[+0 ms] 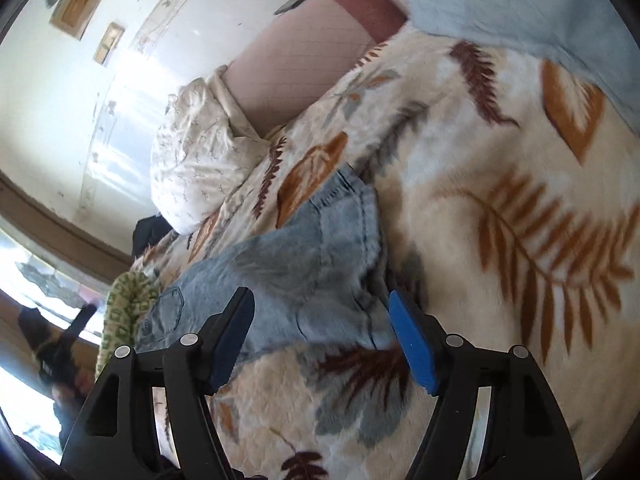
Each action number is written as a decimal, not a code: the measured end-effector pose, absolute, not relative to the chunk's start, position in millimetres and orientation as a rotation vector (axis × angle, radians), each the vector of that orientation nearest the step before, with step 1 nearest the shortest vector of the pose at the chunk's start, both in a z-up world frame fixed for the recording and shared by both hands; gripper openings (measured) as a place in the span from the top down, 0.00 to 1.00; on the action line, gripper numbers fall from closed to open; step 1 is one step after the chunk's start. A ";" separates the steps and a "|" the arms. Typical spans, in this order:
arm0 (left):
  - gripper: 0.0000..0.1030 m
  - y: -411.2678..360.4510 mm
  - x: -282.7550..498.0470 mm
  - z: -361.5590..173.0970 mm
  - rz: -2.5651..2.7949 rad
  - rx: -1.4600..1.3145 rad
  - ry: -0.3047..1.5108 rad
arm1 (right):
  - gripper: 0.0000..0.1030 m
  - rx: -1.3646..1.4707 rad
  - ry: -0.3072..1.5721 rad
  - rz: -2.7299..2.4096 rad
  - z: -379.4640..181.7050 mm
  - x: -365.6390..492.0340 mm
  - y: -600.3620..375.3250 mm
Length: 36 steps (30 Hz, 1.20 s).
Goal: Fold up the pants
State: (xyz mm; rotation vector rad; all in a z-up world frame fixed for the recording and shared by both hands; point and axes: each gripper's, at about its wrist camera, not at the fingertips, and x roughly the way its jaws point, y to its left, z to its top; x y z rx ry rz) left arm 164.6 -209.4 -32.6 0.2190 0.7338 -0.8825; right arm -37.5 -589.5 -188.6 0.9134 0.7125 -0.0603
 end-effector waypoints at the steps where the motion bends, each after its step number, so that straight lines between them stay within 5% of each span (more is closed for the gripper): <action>1: 0.49 -235.3 169.0 -37.6 -0.913 0.256 0.744 | 0.32 0.965 0.703 -0.065 -195.8 -45.5 -592.2; 14: 0.55 -475.9 152.5 -129.9 -1.279 0.639 0.954 | 0.31 1.217 0.615 0.025 -221.9 -57.9 -601.2; 36: 0.66 -526.3 151.4 -187.8 -1.426 0.919 1.008 | 0.37 1.278 0.579 0.090 -237.5 -52.7 -587.2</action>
